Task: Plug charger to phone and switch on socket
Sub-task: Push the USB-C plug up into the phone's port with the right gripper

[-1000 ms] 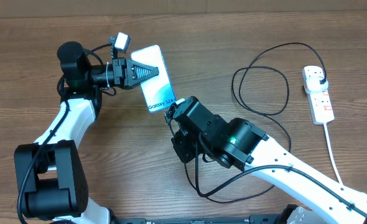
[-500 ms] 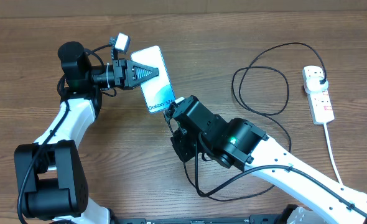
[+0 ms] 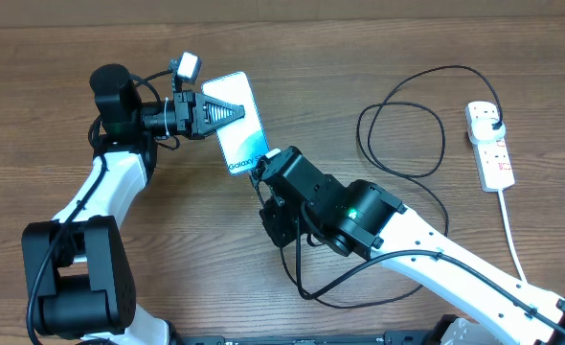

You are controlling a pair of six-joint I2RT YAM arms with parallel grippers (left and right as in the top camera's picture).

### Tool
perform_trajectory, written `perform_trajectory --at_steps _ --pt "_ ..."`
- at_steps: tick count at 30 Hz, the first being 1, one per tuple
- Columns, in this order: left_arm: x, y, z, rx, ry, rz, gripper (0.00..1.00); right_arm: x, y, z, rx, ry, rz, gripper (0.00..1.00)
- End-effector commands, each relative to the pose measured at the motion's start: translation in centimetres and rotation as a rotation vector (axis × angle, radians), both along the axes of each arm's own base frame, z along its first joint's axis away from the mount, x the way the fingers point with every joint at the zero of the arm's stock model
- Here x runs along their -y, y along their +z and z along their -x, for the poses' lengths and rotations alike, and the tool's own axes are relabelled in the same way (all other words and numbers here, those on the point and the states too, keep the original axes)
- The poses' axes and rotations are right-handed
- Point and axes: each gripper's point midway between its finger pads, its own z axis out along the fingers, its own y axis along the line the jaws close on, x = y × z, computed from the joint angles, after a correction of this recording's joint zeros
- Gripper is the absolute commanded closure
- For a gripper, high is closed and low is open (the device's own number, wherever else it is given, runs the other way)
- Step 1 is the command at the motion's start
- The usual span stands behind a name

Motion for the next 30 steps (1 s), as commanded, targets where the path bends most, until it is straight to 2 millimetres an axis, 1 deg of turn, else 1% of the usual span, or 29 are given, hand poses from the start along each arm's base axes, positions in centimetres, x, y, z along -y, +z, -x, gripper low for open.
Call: perform_trajectory --at_steps 1,6,15,21,30 --pt "0.31 0.87 0.28 0.07 -0.031 -0.001 0.96 -0.27 0.6 -0.3 0.022 0.004 -0.009 0.96" --pt "0.31 0.87 0.28 0.127 -0.031 -0.004 0.96 -0.09 0.46 -0.16 0.015 0.004 0.0 0.96" --pt "0.33 0.87 0.28 0.127 -0.031 -0.004 0.96 -0.03 0.42 -0.15 0.014 0.003 0.002 0.96" --pt "0.33 0.81 0.29 0.119 -0.031 -0.004 0.96 0.25 0.42 -0.66 0.038 -0.015 0.017 0.96" --pt "0.36 0.76 0.31 0.104 -0.032 -0.003 0.96 0.01 0.6 -0.81 0.046 -0.014 0.006 0.96"
